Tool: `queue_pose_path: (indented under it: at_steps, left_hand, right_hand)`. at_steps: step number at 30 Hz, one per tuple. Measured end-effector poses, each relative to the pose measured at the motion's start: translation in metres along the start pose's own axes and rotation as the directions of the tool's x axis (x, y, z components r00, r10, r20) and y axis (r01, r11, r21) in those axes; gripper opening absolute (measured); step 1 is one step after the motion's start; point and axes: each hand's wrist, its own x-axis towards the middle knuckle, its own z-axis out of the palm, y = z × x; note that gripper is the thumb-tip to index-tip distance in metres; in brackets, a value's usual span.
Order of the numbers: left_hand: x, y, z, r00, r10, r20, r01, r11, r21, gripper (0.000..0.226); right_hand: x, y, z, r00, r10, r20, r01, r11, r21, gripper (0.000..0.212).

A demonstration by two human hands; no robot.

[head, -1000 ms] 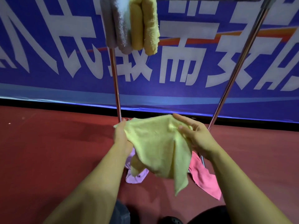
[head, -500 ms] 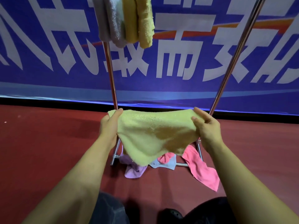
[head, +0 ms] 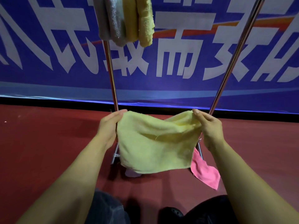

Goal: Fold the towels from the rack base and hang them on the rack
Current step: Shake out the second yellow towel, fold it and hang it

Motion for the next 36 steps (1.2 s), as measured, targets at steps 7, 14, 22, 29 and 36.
queue_pose_path:
  at_steps: [7,14,22,29,36]
  left_hand:
    - [0.003,-0.006,0.001,0.990,-0.120,-0.078,0.103,0.975,-0.197,0.010]
    - [0.004,-0.003,-0.004,0.986,-0.162,0.045,0.167,0.976,-0.142,0.037]
    - [0.001,0.003,-0.003,0.988,-0.146,0.039,0.150,0.977,-0.151,0.041]
    - [0.011,-0.012,-0.007,0.990,0.078,-0.116,-0.078,0.997,0.007,0.013]
    - [0.013,-0.012,-0.012,0.982,0.148,-0.116,-0.124,0.973,0.194,0.036]
  right_hand:
    - [0.008,0.006,-0.007,1.000,0.015,-0.002,-0.015,1.000,0.010,0.021]
    - [0.013,0.011,-0.017,1.000,0.026,-0.013,-0.026,0.999,0.028,0.039]
    - [0.009,0.000,-0.013,1.000,0.002,-0.022,0.000,0.995,0.103,0.036]
    - [0.012,0.008,-0.020,0.996,-0.040,-0.080,0.045,0.997,0.060,0.018]
    - [0.013,0.010,-0.019,0.992,-0.087,-0.091,0.086,0.996,-0.009,0.027]
